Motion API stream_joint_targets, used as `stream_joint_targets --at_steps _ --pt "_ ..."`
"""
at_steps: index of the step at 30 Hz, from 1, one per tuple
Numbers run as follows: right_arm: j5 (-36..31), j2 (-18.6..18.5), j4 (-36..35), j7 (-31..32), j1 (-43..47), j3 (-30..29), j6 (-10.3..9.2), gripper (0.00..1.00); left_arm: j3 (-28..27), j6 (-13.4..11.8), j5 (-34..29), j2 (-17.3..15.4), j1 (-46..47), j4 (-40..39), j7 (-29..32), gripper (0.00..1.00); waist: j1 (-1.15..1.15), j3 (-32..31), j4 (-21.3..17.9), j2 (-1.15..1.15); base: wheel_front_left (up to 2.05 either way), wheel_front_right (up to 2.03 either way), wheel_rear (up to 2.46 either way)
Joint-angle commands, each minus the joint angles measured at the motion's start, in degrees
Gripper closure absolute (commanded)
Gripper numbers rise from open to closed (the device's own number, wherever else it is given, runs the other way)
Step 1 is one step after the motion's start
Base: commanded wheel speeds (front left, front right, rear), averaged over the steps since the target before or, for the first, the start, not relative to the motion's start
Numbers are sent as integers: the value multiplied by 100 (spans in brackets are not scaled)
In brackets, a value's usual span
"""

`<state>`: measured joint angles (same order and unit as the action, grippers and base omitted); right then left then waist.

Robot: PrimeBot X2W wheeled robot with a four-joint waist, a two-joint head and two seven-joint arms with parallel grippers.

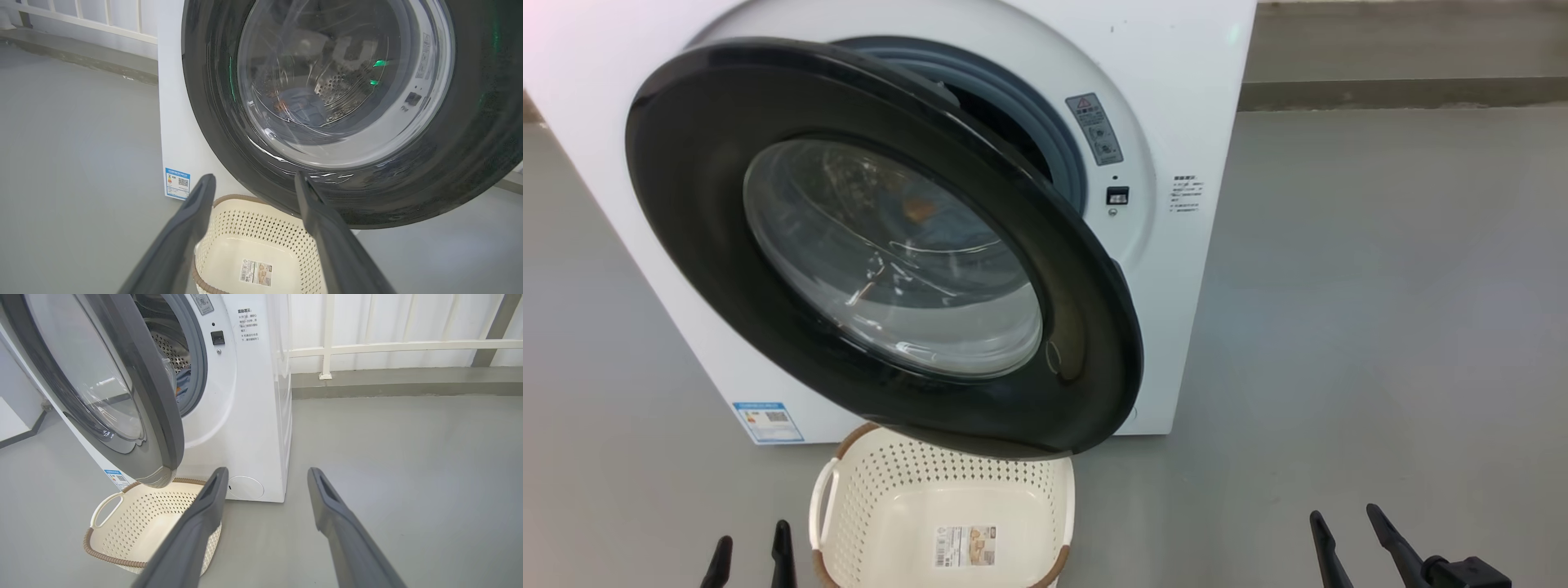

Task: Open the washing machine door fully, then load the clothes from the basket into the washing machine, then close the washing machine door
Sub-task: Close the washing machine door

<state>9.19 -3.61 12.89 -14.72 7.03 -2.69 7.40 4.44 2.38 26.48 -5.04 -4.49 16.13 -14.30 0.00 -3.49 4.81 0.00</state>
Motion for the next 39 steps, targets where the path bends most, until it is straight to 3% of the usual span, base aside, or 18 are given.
stream_joint_targets --at_steps 1,11,12,13,14,26,32,39 --pt "-21 -40 -145 -28 -186 119 9 0 -223 57 -73 -12 181 -107 -70 0 0 33 54 0 0 0 0" --pt "-20 -21 -127 -28 -266 131 9 0 -366 177 -179 105 223 -39 -70 0 0 70 215 0 0 0 0" --pt "-18 -21 -123 -28 -272 136 9 13 -377 185 -187 114 220 -34 -70 0 0 69 222 0 0 0 0" --pt "-13 -21 -122 -28 -276 137 9 67 -387 192 -195 122 217 -29 -70 0 0 70 228 0 0 0 0" --pt "4 -22 -116 -28 -278 148 9 100 -395 198 -204 130 217 -24 -70 0 0 70 233 0 0 0 0" --pt "191 -10 -89 -28 -518 -92 9 100 -485 237 -255 190 215 -18 -70 0 0 69 257 0 0 0 0" --pt "342 25 -606 -28 -1011 -109 9 100 -527 251 -274 203 217 -12 -70 0 0 89 260 0 0 0 0" --pt "474 52 -1271 -28 -1755 705 9 100 -521 277 -293 211 273 36 -70 0 0 128 338 0 0 0 0"
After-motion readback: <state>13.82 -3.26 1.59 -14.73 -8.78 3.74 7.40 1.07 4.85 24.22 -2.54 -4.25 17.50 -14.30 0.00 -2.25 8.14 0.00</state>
